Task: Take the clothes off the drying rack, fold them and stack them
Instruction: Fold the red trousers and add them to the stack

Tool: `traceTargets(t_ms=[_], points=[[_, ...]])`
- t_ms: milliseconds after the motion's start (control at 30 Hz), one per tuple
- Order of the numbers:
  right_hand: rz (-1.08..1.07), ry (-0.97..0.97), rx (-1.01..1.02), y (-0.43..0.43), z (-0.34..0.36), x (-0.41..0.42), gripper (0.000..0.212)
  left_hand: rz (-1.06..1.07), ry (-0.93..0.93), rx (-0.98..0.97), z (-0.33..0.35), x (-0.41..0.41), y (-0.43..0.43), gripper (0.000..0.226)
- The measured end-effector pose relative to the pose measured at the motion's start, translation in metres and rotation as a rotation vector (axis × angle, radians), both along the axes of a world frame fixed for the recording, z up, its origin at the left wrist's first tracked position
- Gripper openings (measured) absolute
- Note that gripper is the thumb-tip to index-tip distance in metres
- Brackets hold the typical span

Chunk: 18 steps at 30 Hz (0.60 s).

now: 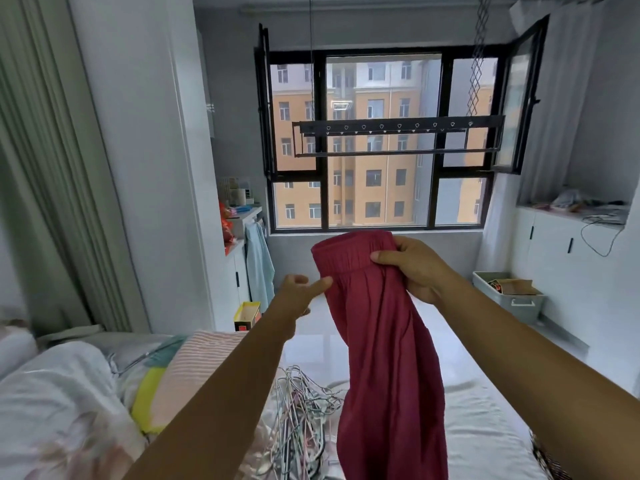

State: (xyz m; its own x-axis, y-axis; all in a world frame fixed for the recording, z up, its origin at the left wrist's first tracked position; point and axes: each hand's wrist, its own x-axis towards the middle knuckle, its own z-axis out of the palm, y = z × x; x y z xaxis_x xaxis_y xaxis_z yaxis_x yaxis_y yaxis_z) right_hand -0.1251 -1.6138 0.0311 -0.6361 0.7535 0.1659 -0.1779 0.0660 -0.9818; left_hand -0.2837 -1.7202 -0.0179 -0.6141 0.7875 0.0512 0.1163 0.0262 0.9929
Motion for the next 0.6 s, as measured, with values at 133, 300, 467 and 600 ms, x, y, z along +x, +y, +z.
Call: traceTargets(t_ms=[133,300,467,600], points=[[0.122,0.046,-0.035,-0.001,0.011,-0.003,0.034,-0.109,-0.085,0.059,-0.016,-0.011,0.001,0.082],[0.153,0.079,-0.025,0.009,0.029,-0.001,0.036,-0.258,-0.1,0.147,0.011,-0.027,0.007,0.046],[0.031,-0.008,0.077,0.027,0.043,-0.003,0.042,-0.236,-0.073,0.194,0.054,-0.04,0.018,0.05],[-0.022,-0.025,0.132,0.039,0.059,-0.005,0.04,-0.198,0.024,0.181,0.081,-0.044,0.028,0.038]])
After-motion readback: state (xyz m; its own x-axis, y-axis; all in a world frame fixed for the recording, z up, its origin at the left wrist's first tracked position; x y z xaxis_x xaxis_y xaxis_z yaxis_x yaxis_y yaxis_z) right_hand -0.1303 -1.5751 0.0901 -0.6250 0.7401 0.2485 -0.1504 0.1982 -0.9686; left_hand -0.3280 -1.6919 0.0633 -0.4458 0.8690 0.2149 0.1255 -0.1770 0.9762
